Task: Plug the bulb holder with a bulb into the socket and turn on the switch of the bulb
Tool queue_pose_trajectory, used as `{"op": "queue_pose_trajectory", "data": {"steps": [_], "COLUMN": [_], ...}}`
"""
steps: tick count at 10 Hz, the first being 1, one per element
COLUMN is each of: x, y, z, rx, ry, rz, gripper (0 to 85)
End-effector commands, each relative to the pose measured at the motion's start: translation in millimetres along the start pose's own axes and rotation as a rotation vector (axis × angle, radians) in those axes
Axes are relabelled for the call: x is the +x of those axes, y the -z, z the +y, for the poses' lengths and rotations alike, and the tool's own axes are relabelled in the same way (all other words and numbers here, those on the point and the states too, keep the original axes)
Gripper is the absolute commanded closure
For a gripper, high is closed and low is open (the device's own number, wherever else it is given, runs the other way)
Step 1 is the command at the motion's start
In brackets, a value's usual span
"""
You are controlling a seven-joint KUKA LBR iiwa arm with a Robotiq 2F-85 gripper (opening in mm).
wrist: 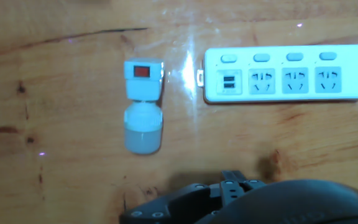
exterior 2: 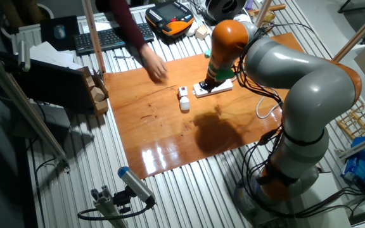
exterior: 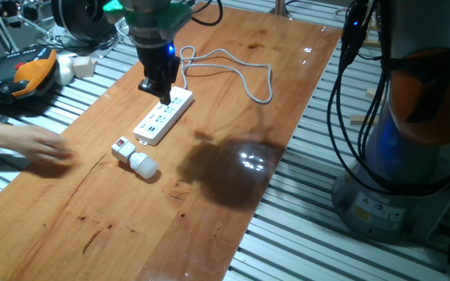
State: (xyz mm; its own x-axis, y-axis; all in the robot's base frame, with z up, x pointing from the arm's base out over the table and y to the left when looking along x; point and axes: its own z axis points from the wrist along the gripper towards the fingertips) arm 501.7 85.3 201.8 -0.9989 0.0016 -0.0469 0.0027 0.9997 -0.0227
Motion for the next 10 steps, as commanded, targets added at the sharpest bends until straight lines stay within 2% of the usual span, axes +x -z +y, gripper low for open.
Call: {"op": "queue_pose_trajectory", "data": {"steps": [1, 2, 3, 4, 7, 9, 10], "x": [1.3, 4.0, 4.7, 2.7, -0.2, -3.5, -2.6], "y": [-0.2, -0.2, -0.3, 1.5, 2.9, 2.5, 3.4], "z": [1.6, 3.5, 6.0, 6.6, 5.3, 2.5, 2.4], "rx": [0.002, -0.006, 0.002, 0.022, 0.034, 0.032, 0.049], "ry": [0.002, 0.008, 0.011, 0.024, 0.04, 0.04, 0.035], "rz": [0.013, 0.023, 0.01, -0.003, -0.019, -0.005, -0.005], "gripper": [85.0, 85.0, 85.0, 85.0, 85.0, 85.0, 85.0]}}
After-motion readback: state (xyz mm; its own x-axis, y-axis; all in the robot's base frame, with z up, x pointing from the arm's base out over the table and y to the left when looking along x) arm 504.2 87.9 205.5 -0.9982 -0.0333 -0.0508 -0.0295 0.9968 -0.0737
